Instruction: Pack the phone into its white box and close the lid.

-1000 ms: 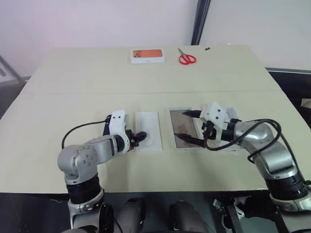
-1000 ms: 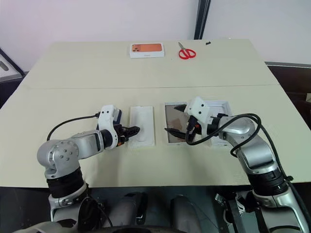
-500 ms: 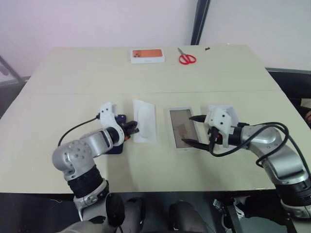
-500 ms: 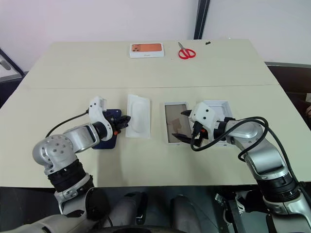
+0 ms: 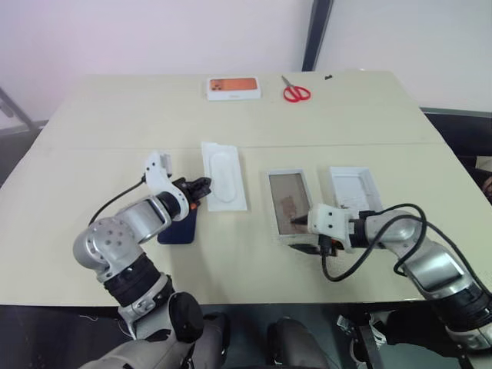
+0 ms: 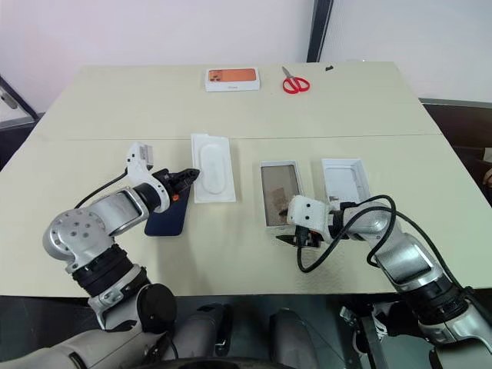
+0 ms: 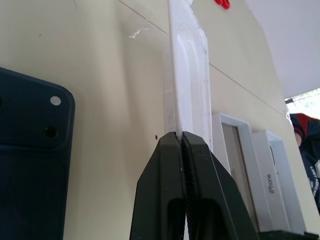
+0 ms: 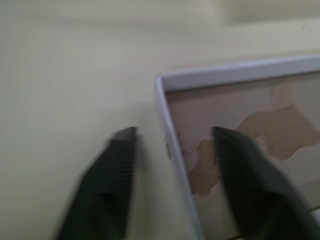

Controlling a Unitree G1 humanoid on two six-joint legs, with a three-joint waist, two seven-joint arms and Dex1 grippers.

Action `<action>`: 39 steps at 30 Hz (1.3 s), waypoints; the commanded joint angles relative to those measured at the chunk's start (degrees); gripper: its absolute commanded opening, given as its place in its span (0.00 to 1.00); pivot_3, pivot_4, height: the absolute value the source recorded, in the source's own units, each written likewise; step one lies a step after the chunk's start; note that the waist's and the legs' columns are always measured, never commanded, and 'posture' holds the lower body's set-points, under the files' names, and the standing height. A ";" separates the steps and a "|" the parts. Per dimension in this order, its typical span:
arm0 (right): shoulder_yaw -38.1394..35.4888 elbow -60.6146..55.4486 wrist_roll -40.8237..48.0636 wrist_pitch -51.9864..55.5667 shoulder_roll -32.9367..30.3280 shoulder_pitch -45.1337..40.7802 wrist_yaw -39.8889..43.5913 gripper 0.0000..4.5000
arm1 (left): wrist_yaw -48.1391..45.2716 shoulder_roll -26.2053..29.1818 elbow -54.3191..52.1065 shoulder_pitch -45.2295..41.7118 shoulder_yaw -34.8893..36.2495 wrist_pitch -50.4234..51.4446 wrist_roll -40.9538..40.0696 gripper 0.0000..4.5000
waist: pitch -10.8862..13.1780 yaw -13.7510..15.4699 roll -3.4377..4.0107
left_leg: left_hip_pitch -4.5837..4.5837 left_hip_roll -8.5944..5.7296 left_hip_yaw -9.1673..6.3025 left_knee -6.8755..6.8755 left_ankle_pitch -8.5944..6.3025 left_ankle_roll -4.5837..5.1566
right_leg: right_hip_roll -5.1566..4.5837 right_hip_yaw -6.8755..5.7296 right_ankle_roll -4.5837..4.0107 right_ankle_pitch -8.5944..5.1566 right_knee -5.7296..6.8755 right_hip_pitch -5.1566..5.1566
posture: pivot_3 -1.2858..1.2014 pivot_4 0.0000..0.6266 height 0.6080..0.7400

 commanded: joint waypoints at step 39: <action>-2.34 -5.16 5.38 9.29 11.61 -11.71 3.38 0.54 | 15.10 -0.43 -1.95 5.17 0.12 0.49 -25.44 0.00 | 0.00 -0.07 -0.10 | 0.00 0.00 -0.06 -0.01 0.02 -0.07 | -0.01 -0.03 -0.01 0.00 0.04 -0.05 | 0.52 0.24 1.00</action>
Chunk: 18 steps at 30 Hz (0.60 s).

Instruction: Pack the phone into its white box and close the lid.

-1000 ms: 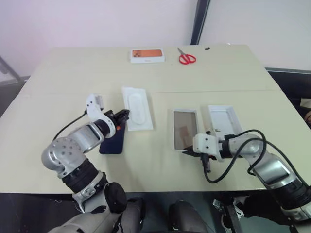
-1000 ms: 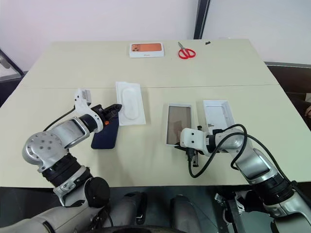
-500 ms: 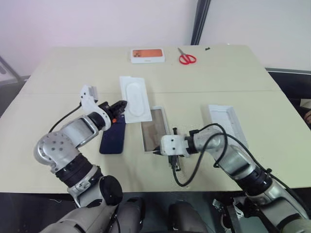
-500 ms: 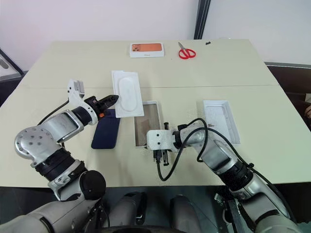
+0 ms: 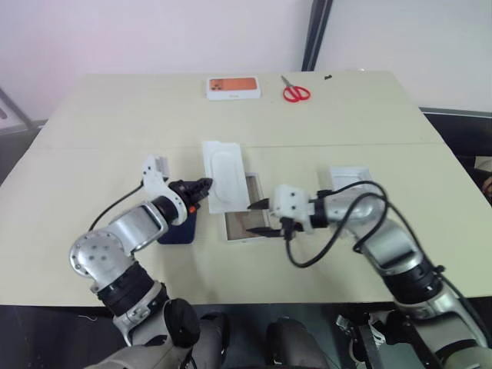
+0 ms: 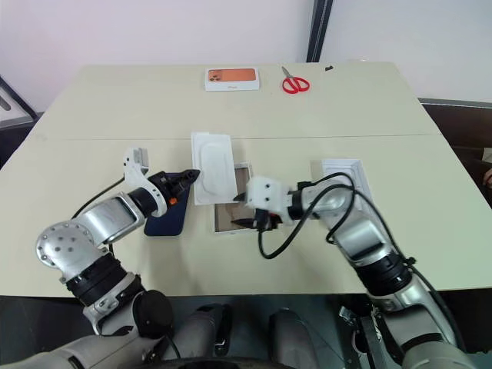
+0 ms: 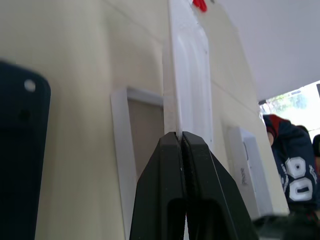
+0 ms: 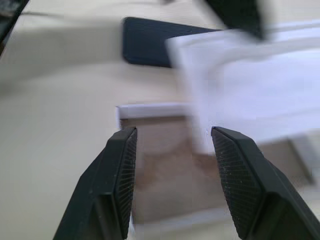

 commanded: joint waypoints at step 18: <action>-1.07 1.15 0.24 -2.59 -2.02 2.39 -2.68 0.54 | 13.24 -2.77 -0.57 4.36 -9.41 0.50 -9.49 0.00 | 0.00 0.06 -0.01 | 0.00 0.00 0.02 0.01 0.00 0.00 | 0.00 0.03 0.00 0.00 0.00 0.00 | 0.52 0.24 1.00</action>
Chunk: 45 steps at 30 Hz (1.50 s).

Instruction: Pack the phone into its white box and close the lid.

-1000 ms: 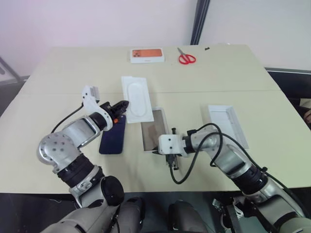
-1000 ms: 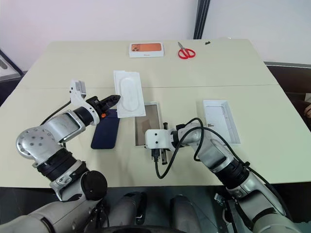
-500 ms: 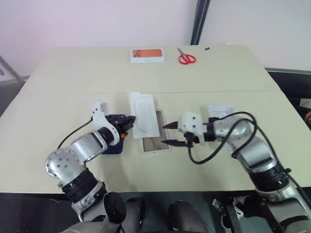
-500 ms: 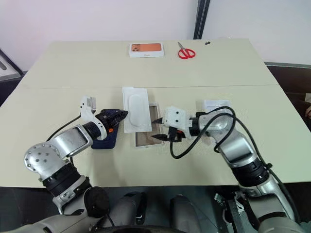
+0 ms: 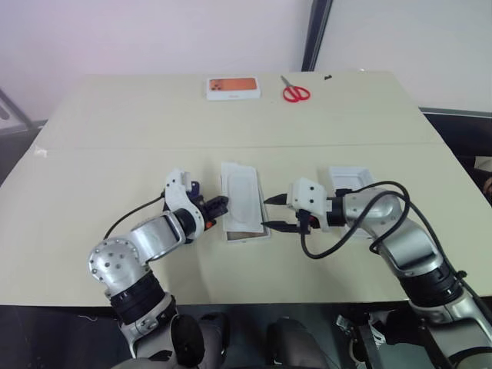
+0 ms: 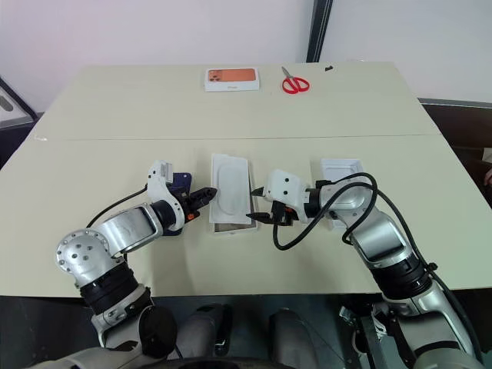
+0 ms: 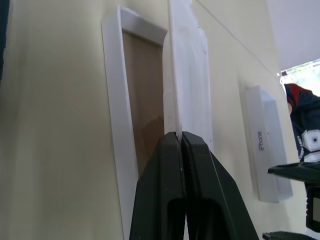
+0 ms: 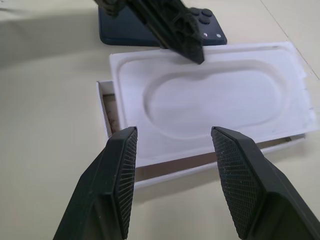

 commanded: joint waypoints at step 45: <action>13.32 21.40 -17.83 8.59 22.12 -14.35 -21.12 0.01 | -59.31 47.53 -12.51 42.69 -21.65 -64.93 28.19 0.78 | -0.05 -1.60 0.18 | 0.05 0.00 -0.02 -0.48 -0.11 0.18 | -0.07 0.01 -0.14 -0.02 -0.16 -0.16 | 0.52 0.24 1.00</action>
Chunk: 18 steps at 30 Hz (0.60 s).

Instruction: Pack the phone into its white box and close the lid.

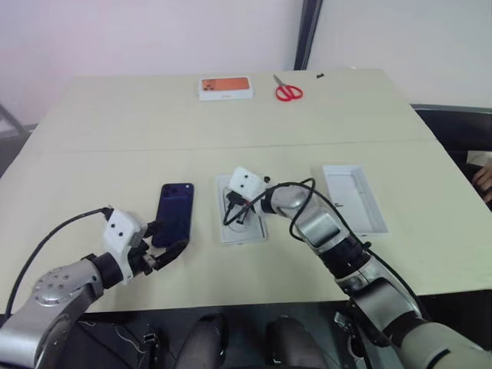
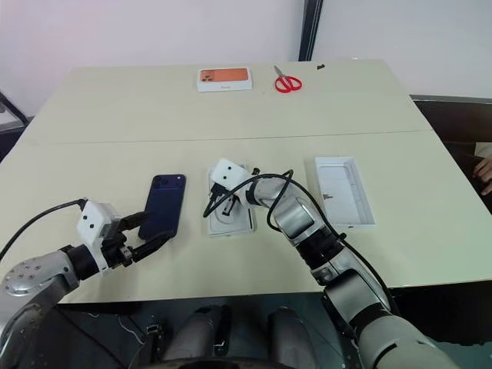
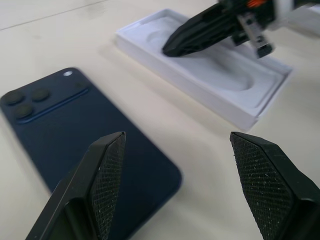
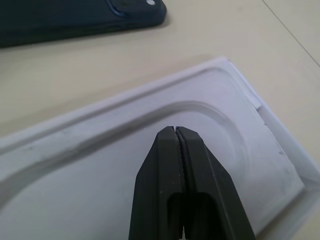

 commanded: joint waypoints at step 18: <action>-3.56 -5.21 0.19 3.00 3.24 -0.29 -1.69 0.01 | -2.92 -1.49 -1.76 0.31 -1.32 -2.88 1.94 0.78 | -0.01 -0.06 0.01 | 0.01 0.00 -0.01 -0.01 -0.04 0.06 | 0.01 0.00 0.00 0.00 0.02 0.01 | 0.52 0.24 1.00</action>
